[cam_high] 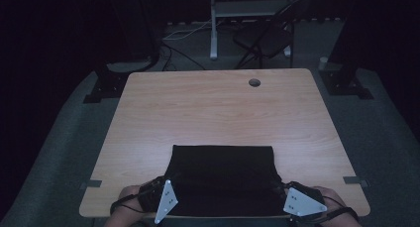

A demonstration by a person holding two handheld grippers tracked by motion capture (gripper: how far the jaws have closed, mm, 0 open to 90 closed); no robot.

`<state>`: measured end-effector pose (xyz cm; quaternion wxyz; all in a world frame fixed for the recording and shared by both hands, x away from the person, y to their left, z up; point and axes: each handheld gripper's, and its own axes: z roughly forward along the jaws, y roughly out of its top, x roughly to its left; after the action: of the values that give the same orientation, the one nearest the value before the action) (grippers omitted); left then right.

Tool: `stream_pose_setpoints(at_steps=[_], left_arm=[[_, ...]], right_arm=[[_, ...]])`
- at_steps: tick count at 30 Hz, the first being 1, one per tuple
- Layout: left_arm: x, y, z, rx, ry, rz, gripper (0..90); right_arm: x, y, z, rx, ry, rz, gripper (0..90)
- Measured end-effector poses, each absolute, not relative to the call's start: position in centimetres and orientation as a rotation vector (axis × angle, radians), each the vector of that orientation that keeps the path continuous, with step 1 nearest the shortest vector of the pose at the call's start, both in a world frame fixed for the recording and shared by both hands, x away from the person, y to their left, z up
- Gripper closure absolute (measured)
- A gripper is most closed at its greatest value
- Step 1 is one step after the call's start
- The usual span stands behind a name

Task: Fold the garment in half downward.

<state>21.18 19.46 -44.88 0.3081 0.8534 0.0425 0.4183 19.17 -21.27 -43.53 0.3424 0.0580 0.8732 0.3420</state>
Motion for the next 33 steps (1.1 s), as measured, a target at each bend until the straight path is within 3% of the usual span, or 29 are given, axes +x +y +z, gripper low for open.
stream_pose_setpoints(at_steps=[10,18,33], left_arm=[[19.9,19.9,-43.7,2.182,0.127,1.161,85.6],[18.4,20.5,-43.0,2.140,0.114,1.117,85.4],[15.6,20.8,-43.5,2.209,0.050,1.016,85.3]], right_arm=[[18.7,-21.9,-42.5,0.166,2.216,0.946,83.4],[16.9,-22.5,-42.0,0.131,2.199,1.013,82.9],[14.2,-22.8,-42.9,0.085,2.257,1.008,82.4]])
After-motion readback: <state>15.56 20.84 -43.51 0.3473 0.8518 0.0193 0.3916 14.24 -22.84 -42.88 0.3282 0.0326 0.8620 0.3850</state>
